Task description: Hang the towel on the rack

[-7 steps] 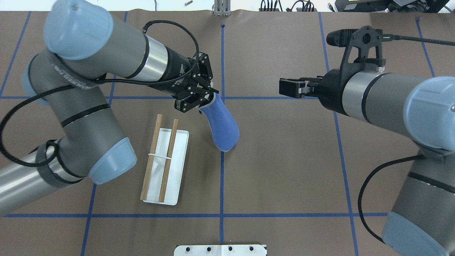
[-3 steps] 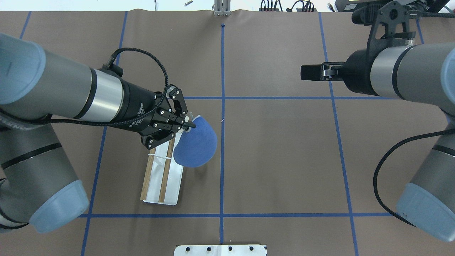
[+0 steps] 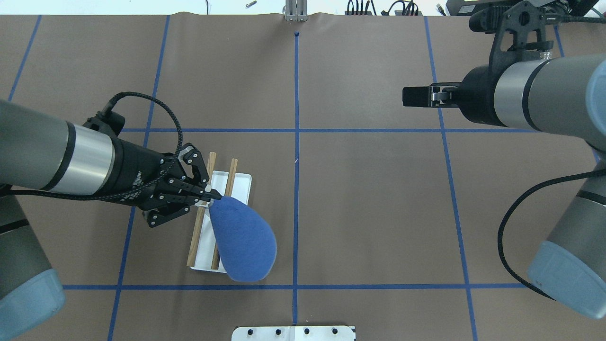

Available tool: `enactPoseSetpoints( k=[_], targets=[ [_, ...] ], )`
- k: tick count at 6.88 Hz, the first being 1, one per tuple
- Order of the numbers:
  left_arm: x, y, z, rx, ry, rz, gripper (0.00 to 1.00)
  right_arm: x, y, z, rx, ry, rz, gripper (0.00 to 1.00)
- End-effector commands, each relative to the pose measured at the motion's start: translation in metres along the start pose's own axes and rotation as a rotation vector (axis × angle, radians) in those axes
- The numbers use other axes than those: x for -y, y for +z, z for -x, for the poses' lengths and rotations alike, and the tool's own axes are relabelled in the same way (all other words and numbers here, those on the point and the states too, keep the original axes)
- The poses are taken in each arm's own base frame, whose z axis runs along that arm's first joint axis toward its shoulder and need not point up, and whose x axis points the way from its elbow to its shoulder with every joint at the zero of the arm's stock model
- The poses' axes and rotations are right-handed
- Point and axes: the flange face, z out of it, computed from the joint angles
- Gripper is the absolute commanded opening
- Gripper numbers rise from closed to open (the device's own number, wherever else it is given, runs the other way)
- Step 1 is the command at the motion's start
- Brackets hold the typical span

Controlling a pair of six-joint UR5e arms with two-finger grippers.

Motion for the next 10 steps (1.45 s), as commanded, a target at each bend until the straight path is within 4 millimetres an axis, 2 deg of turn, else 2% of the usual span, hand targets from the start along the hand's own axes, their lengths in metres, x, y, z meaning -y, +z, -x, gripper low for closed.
enactPoseSetpoints(
  k=[1, 3, 4, 5, 6, 7, 9, 10],
  targets=[
    [0.081, -0.014, 0.013, 0.063, 0.038, -0.081, 0.0, 0.0, 0.0, -0.001, -0.003, 0.001, 0.0, 1.0],
    [0.148, -0.009, 0.022, 0.12, 0.094, -0.155, 0.0, 0.001, -0.002, 0.0, 0.001, 0.001, -0.002, 1.0],
    [0.173, -0.009, 0.032, 0.147, 0.119, -0.172, 0.0, 0.002, -0.003, 0.001, 0.004, 0.0, -0.004, 1.0],
    [0.185, -0.008, 0.042, 0.167, 0.142, -0.182, 0.0, 0.003, -0.003, 0.001, 0.004, 0.002, -0.007, 1.0],
    [0.188, -0.006, 0.043, 0.171, 0.144, -0.183, 0.0, 0.003, -0.003, 0.002, 0.007, 0.005, -0.005, 1.0],
    [0.19, -0.005, 0.044, 0.17, 0.144, -0.19, 0.99, 0.005, -0.004, 0.0, 0.012, 0.009, 0.005, 1.0],
    [0.192, -0.008, 0.042, 0.159, 0.145, -0.203, 0.98, 0.012, -0.008, -0.008, 0.017, 0.022, 0.023, 1.0],
    [0.21, -0.026, 0.036, 0.138, 0.123, -0.241, 0.98, 0.02, -0.009, -0.02, -0.018, 0.034, 0.049, 1.0]
  ],
)
